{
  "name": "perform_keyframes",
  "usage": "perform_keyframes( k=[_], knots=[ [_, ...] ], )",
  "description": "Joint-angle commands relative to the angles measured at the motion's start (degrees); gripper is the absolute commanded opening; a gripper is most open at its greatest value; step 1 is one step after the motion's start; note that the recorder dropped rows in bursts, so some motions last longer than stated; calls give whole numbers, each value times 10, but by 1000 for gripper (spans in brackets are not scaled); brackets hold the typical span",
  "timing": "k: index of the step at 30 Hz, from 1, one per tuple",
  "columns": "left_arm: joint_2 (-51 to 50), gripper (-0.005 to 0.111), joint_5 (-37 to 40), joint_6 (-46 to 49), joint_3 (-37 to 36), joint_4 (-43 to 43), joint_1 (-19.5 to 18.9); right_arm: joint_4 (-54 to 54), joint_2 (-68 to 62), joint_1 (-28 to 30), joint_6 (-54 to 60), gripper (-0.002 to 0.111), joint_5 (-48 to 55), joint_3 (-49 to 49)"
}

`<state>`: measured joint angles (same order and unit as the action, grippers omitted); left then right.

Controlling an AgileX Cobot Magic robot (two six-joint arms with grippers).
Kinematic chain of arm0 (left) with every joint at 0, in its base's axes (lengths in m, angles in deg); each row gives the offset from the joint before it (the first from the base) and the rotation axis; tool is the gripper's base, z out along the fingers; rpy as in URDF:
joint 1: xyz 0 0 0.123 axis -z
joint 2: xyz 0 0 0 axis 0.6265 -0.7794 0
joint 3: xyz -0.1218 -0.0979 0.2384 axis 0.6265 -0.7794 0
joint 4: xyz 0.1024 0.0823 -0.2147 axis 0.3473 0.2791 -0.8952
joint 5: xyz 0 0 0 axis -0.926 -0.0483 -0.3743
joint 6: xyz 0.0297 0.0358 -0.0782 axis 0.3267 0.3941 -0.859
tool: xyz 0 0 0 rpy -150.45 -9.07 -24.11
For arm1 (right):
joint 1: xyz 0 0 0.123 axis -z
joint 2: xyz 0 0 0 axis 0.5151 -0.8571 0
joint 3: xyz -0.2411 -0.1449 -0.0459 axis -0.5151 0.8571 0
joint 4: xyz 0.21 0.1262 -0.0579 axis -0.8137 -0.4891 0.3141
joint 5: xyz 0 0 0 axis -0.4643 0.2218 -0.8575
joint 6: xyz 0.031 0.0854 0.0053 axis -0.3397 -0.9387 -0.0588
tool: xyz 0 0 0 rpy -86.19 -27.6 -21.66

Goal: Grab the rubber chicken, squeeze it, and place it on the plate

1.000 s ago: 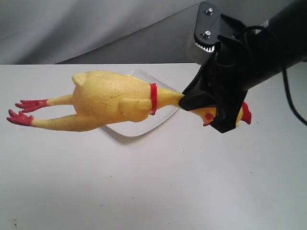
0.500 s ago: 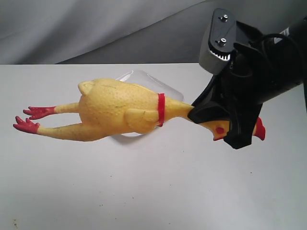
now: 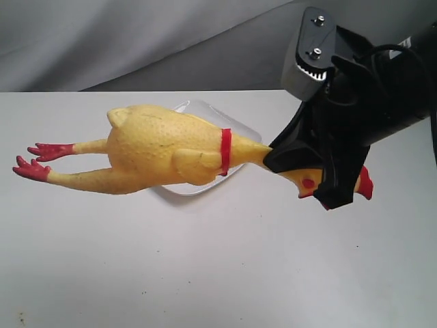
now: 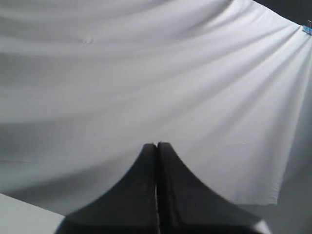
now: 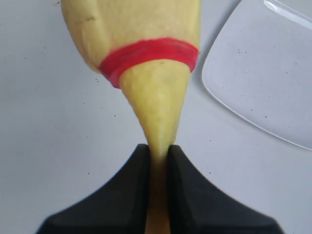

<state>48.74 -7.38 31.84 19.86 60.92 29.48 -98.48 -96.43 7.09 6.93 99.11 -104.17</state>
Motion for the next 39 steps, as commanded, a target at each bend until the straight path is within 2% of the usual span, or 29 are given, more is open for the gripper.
perform_keyframes(
  k=[1,2,3,4,5,6,7,8,12,15,19,23,26,30,33,39],
  knots=[
    [2,1,-56,-151,-3,208,0,-25,5,-2,1,0,-11,0],
    [2,6,-117,-233,-3,314,0,-25,5,-2,1,0,-11,0],
    [2,10,-141,-263,-3,353,0,-25,5,-2,1,0,-11,0],
    [2,23,-176,-319,-3,404,0,-33,5,-2,1,0,-11,0],
    [2,32,-180,-339,-3,420,0,-36,5,-2,1,0,-12,0],
    [-4,55,-192,-348,-3,467,0,-48,5,-2,1,0,-13,0],
    [-22,72,-221,-348,-3,516,0,-51,5,-2,1,0,-16,0],
    [-35,74,-243,-350,-3,539,0,-51,5,-2,1,0,-16,0],
    [-133,68,-326,-338,19,621,0,-51,5,-2,1,0,-11,0],
    [-247,68,-380,-368,78,650,0,-51,5,-2,1,0,-6,0],
    [-359,68,-441,-521,116,700,0,-53,5,-2,1,0,-5,0],
    [-475,68,-475,-737,133,749,0,-53,5,-2,1,0,-5,0],
    [-560,68,-556,-777,134,752,0,-53,5,-2,1,0,-5,0],
    [-654,68,-556,-804,132,758,31,-53,5,-2,1,0,-7,0],
    [-694,69,-556,-792,132,721,72,-53,5,-2,1,0,-7,0],
    [-734,69,-556,-706,133,483,161,-53,5,-2,1,0,-7,0]
  ],
)
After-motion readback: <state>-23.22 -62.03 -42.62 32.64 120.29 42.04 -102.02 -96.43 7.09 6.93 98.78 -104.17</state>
